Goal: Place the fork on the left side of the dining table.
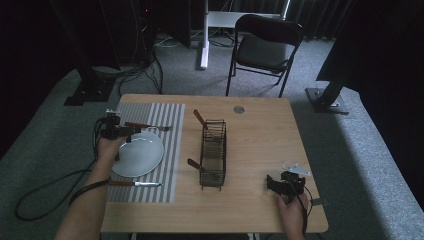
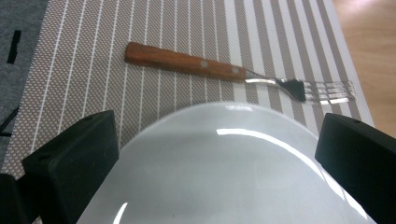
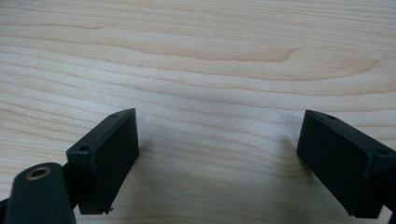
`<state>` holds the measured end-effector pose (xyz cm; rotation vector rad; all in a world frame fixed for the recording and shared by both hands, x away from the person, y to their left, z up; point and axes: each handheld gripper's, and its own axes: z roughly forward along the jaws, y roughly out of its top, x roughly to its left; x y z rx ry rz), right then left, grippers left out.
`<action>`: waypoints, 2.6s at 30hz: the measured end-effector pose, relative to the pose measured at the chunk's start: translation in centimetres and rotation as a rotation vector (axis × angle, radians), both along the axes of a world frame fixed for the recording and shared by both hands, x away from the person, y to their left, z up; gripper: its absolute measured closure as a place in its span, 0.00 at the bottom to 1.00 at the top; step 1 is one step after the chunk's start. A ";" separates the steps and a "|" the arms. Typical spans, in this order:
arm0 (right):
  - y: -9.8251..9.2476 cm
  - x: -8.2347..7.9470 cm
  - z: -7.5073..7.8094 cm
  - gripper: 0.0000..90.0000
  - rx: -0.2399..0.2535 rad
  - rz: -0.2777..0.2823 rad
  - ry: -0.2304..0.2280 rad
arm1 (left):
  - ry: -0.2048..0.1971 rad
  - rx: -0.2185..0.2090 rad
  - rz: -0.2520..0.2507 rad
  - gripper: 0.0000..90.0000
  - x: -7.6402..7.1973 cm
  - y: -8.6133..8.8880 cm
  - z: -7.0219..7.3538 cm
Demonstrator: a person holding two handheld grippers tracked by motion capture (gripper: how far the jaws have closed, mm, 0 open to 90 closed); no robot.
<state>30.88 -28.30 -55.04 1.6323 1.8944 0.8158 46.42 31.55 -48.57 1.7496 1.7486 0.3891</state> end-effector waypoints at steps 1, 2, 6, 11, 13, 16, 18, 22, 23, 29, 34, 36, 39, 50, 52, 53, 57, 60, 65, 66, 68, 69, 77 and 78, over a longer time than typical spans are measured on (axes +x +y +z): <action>0.0 0.0 0.0 0.14 0.000 0.000 0.000 | 0.000 0.004 -0.008 0.00 -0.2 0.0 0.0; 0.0 0.0 0.0 0.14 0.000 0.000 0.000 | -0.004 0.007 -0.015 0.00 -0.5 0.0 0.1; 0.0 0.0 0.0 0.14 0.000 0.000 0.000 | -0.037 0.017 -0.028 0.00 -1.4 -0.1 0.0; 0.0 0.0 0.0 0.14 0.000 0.000 0.000 | -0.028 0.054 -0.048 0.00 -2.5 -0.3 -0.1; 0.0 0.0 0.0 0.14 0.000 0.000 0.000 | -0.028 0.058 -0.058 0.00 -3.0 -0.3 0.0; 0.0 0.0 0.0 0.14 0.000 0.000 0.000 | -0.036 0.022 -0.062 0.00 -3.9 -0.2 0.1; 0.0 0.0 0.0 0.14 0.000 0.000 0.000 | -0.042 0.022 -0.073 0.00 -4.5 -0.2 0.2; 0.0 0.0 0.0 0.14 0.000 0.000 0.000 | -0.036 0.017 -0.083 0.00 -5.7 -0.1 0.0; 0.0 0.0 0.0 0.14 0.000 0.000 0.000 | -0.033 0.013 -0.084 0.00 -6.0 0.0 0.0; 0.0 0.0 0.0 0.14 0.000 0.000 0.000 | -0.027 0.014 -0.095 0.00 -7.6 0.5 -0.3; 0.0 0.0 0.0 0.14 0.000 0.000 0.000 | -0.024 0.032 -0.082 0.00 -9.0 1.1 -1.0; 0.0 0.0 0.0 0.14 0.000 0.000 0.000 | -0.028 0.030 -0.082 0.00 -9.6 1.2 -1.2; 0.0 0.0 0.0 0.14 0.000 0.000 0.000 | -0.032 0.018 -0.085 0.00 -10.5 1.3 -1.3; 0.0 0.0 0.0 0.14 0.000 0.000 0.000 | -0.066 0.049 -0.113 0.00 -13.3 0.7 -1.7; 0.0 0.0 0.0 0.14 0.000 0.000 0.000 | -0.074 0.033 -0.102 0.00 -13.8 0.8 -1.7; 0.0 0.0 0.0 0.14 0.000 0.000 0.000 | -0.080 0.027 -0.105 0.00 -14.3 0.9 -1.7; 0.0 0.0 0.0 0.14 0.000 0.000 0.000 | -0.086 0.013 -0.107 0.00 -15.2 0.9 -1.8; 0.0 0.0 0.0 0.14 0.000 0.000 0.000 | -0.085 0.010 -0.119 0.00 -16.1 0.9 -2.1; 0.0 0.0 0.0 0.14 0.000 0.000 0.000 | -0.077 -0.024 -0.118 0.00 -17.7 0.8 -2.9; 0.0 0.0 0.0 0.14 0.000 0.000 0.000 | -0.077 -0.024 -0.118 0.00 -17.7 0.8 -2.9; 0.0 0.0 0.0 0.14 0.001 -0.001 0.001 | -0.087 -0.038 -0.101 0.00 -18.3 0.8 -3.3; 0.0 0.0 0.0 0.14 0.001 -0.001 0.001 | -0.078 -0.045 -0.092 0.00 -18.8 0.7 -3.8; 0.0 0.0 0.0 0.14 0.001 -0.001 0.002 | -0.120 -0.013 -0.055 0.00 -21.2 0.5 -4.7; 0.0 0.0 0.0 0.14 0.001 -0.001 0.002 | -0.120 -0.013 -0.055 0.00 -21.2 0.5 -4.7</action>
